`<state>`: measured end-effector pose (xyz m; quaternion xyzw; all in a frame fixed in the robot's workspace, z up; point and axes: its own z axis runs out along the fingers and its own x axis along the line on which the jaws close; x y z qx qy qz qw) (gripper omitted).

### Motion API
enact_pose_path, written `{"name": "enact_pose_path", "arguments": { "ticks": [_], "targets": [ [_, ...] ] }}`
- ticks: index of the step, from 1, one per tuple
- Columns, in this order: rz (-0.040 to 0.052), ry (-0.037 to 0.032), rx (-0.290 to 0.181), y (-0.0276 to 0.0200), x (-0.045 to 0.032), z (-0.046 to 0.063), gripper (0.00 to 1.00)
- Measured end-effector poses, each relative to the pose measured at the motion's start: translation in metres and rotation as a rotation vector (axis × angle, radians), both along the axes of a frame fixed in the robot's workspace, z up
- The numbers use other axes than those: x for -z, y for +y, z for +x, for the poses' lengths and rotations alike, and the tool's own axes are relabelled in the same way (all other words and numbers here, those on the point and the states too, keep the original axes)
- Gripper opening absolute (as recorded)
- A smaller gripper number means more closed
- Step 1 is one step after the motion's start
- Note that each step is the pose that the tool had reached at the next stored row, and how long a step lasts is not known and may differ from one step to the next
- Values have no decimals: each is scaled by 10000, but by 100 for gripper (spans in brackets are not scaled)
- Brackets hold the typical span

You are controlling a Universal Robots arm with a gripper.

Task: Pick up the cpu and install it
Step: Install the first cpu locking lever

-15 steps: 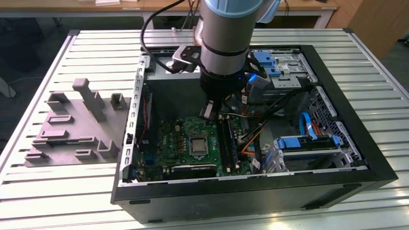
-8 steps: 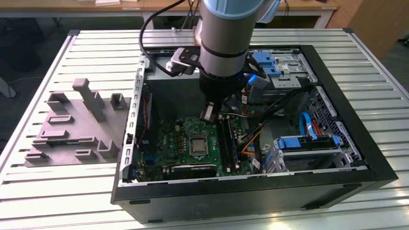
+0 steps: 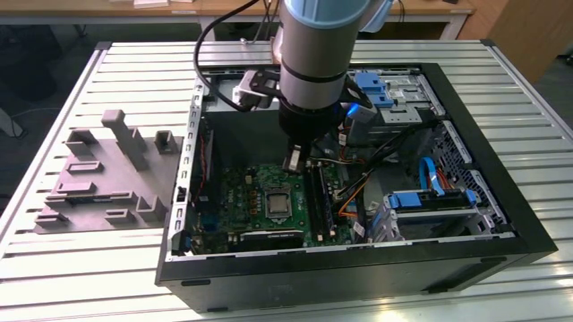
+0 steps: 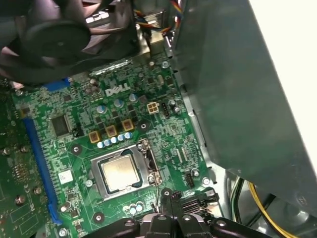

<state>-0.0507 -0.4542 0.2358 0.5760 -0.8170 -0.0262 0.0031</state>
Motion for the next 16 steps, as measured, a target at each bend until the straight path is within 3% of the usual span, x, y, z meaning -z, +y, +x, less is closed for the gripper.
{"name": "enact_pose_path", "arguments": {
  "ticks": [2, 5, 16],
  "targets": [
    [-28, 0, -48, -13, 0, -1, 11],
    [-166, 1, -105, -19, 0, -1, 11],
    [-174, 0, -145, -20, 0, -1, 11]
  ]
}}
